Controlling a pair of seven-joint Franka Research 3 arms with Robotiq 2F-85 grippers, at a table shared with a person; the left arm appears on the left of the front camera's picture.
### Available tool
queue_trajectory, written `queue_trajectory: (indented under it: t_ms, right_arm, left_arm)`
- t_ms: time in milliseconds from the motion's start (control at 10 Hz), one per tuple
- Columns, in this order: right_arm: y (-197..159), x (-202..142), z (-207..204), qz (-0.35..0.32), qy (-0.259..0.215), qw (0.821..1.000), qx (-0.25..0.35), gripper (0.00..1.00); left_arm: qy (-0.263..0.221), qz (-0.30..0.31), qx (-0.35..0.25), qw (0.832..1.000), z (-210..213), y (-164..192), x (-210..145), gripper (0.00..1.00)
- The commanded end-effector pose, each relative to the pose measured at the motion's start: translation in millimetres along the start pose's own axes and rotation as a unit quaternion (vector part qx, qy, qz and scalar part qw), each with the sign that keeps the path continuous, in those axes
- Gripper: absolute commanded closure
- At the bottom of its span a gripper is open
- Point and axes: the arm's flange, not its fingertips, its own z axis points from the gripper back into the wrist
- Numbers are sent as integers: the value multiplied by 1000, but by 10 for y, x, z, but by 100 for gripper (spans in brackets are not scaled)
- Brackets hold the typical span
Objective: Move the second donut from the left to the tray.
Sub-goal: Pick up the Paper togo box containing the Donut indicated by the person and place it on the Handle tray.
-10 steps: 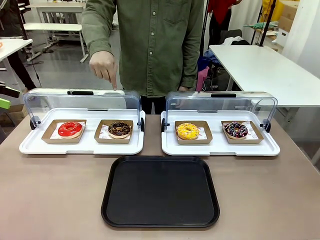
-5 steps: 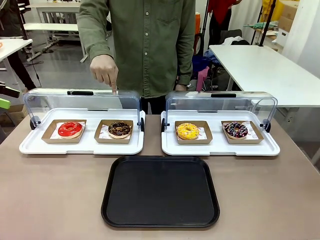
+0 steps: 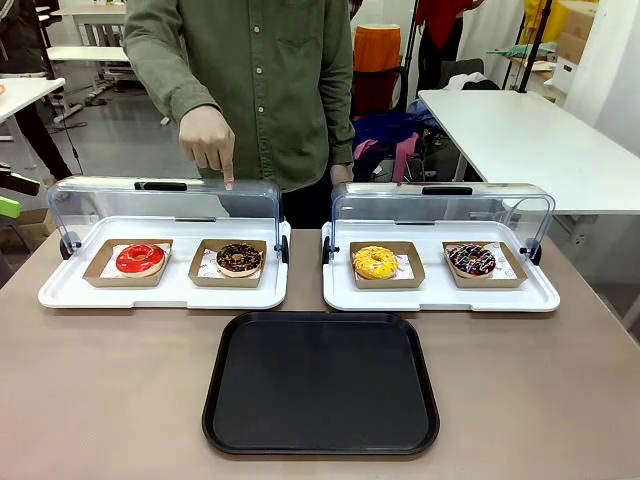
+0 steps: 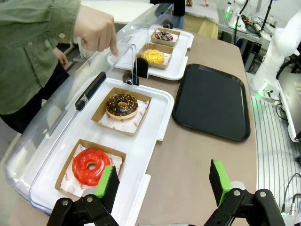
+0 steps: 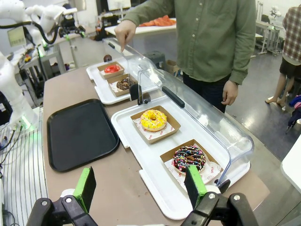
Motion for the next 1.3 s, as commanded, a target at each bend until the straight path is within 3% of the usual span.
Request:
queue_trajectory:
  t_ms: [0,700,1000,1200]
  right_arm:
    - [-31,24,-2,13,-13,1000,-1,0]
    - [-31,24,-2,13,-13,1000,-1,0]
    - [-31,24,-2,13,-13,1000,-1,0]
    - [-31,24,-2,13,-13,1000,-1,0]
  left_arm:
    - [-2,-1,0,1000,4,-2,5,0]
    - [0,0,0,1000,0,0,0,0]
    - [89,-43,3,995,-320,-121,690,0]
    - [174,-64,-9,983,-831,-154,1056,0]
